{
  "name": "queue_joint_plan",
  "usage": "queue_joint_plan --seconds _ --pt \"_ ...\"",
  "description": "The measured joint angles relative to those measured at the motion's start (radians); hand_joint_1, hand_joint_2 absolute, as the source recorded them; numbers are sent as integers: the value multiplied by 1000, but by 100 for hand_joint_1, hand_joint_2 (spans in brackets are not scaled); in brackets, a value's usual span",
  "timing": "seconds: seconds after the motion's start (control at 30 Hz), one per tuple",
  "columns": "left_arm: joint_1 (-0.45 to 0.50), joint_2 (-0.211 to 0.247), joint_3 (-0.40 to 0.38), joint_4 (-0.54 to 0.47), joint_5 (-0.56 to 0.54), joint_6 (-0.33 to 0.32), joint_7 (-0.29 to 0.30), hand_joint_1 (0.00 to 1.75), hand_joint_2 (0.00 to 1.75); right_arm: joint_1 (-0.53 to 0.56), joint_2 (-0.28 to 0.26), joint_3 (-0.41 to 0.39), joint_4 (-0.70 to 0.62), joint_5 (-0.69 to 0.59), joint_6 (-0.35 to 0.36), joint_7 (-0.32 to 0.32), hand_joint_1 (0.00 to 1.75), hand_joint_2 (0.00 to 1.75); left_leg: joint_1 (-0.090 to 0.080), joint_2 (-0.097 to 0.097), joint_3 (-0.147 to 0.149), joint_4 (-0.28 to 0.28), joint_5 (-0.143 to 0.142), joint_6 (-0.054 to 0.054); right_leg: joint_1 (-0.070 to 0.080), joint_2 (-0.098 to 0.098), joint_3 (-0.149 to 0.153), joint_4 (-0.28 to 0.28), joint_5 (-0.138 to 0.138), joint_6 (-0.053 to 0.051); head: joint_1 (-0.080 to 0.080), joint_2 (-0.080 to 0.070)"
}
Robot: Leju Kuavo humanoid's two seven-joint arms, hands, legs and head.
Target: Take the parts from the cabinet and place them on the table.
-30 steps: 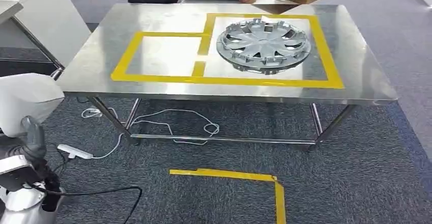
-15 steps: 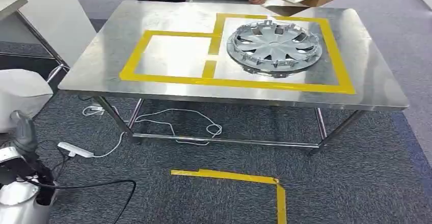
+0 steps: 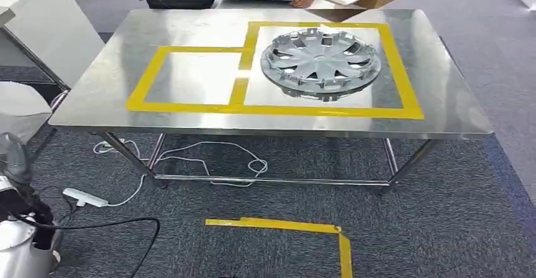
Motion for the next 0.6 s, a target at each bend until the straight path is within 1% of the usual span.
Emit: queue_joint_plan --seconds 0.03,0.07,0.1,0.13,0.17,0.2,0.23,0.27,0.3,0.33,0.37,0.4,0.43,0.47,0.5,0.53,0.57,0.6 --pt "-1 2 1 1 0 0 0 175 175 -1 0 0 1 0 0 0 0 175 -4 0 23 -40 -7 9 0 0 0 -3 -7 4 2 0" --pt "-3 3 3 2 0 0 0 175 175 -3 0 0 1 0 0 0 0 175 -7 1 42 -78 -20 12 5 3 -5 -1 -15 13 -2 0" --pt "-6 5 5 2 -1 0 1 175 175 -4 0 0 1 0 0 0 0 175 -9 0 42 -79 -30 15 3 0 0 -9 -15 18 -1 0" --pt "-6 5 6 3 0 0 2 175 175 -3 0 0 1 0 0 0 0 175 -10 -1 41 -90 -34 22 3 -1 13 -1 -8 27 -1 0" --pt "-6 5 8 3 0 0 2 175 175 -2 0 0 1 1 1 0 0 175 -8 -3 48 -92 -36 27 3 -2 19 -7 -8 32 -2 0" --pt "-6 5 8 3 0 0 1 175 175 -3 0 0 1 2 0 1 0 175 0 -6 68 -99 -36 30 4 -2 11 1 -17 38 -3 0" --pt "-8 5 9 4 -1 0 1 175 175 -3 0 0 1 2 0 0 0 175 1 -3 82 -102 -42 37 4 -3 -5 47 -15 42 3 -1" --pt "-11 5 10 4 -1 0 1 175 175 -6 0 0 1 2 0 0 0 175 1 -3 87 -102 -48 41 1 -3 -56 130 -20 44 10 0" --pt "-12 5 9 4 -1 0 1 175 175 -6 0 1 2 2 0 0 0 175 1 -4 90 -102 -54 43 -2 -3 -114 210 -42 46 10 0" --pt "-11 5 10 4 -1 0 1 175 175 -5 0 1 2 2 0 0 0 175 1 -4 96 -102 -63 44 -3 -3 -171 282 -81 51 10 0" --pt "-10 5 10 5 -1 0 1 175 175 -3 0 1 2 2 0 0 0 175 1 -5 105 -102 -72 44 -4 -4 -211 322 -108 56 11 0" --pt "-9 4 9 5 -1 0 1 175 175 -2 0 1 2 0 0 0 0 175 2 -6 118 -102 -81 43 -4 -4 -232 323 -111 58 12 0" --pt "-8 4 10 5 -1 0 1 175 175 -3 0 1 2 0 0 0 0 175 3 -6 135 -102 -93 41 -5 -5 -234 287 -92 59 10 0" --pt "-8 4 10 5 -1 0 1 175 175 -4 0 1 2 0 0 0 0 175 3 -6 155 -102 -108 38 -5 -6 -218 216 -49 57 11 0" --pt "-9 4 9 5 -1 0 1 175 175 -2 0 2 2 0 0 1 0 175 4 -6 176 -102 -123 35 -5 -8 -197 133 14 54 11 0" --pt "-8 4 9 6 -1 0 1 175 175 3 0 1 2 1 0 1 0 175 4 -6 180 -104 -137 31 -5 -12 -186 62 102 50 13 0" --pt "-9 4 9 8 -1 0 1 175 175 5 0 1 2 0 0 1 0 175 -1 -7 196 -94 -151 25 -2 -15 -192 37 122 40 15 0" --pt "-8 4 10 8 0 0 1 175 175 3 0 1 2 0 2 1 0 175 -3 -8 193 -108 -159 17 0 -15 -173 41 94 30 18 0"
